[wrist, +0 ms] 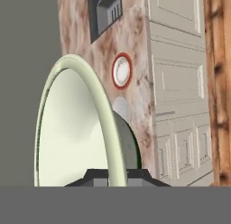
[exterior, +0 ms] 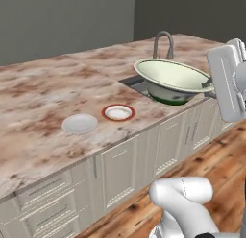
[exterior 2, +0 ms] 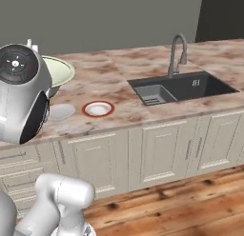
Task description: Move the bowls from the cabinet to the plates on the dining table.
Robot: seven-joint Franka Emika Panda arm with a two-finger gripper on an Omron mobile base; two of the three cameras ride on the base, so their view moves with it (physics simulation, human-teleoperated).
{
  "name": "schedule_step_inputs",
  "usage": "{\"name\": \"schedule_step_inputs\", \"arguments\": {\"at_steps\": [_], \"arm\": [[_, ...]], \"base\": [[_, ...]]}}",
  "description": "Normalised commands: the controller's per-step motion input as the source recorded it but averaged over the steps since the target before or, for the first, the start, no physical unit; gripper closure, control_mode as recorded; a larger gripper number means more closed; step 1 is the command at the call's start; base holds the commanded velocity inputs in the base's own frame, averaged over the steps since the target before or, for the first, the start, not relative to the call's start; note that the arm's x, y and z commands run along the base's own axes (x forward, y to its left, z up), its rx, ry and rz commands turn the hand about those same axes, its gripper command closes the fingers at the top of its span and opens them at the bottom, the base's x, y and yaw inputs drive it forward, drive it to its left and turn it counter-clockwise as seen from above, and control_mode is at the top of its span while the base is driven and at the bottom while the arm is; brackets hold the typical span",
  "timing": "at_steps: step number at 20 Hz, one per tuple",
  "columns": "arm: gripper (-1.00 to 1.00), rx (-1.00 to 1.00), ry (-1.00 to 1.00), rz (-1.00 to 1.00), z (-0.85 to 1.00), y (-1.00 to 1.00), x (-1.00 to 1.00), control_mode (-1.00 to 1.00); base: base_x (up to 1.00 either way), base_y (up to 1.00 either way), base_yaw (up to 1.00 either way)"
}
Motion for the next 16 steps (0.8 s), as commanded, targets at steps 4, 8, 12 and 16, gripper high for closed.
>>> {"name": "schedule_step_inputs", "arguments": {"at_steps": [4,8,12,16], "arm": [[1.0,0.0,0.0,0.0,0.0,0.0,0.0,1.0],[1.0,0.0,0.0,0.0,0.0,0.0,0.0,1.0],[1.0,0.0,0.0,0.0,0.0,0.0,0.0,1.0],[1.0,0.0,0.0,0.0,0.0,0.0,0.0,1.0]], "base": [[0.27,-0.83,0.25],[0.41,-0.6,0.23],[0.55,-0.39,0.31],[0.57,0.0,0.57]]}}
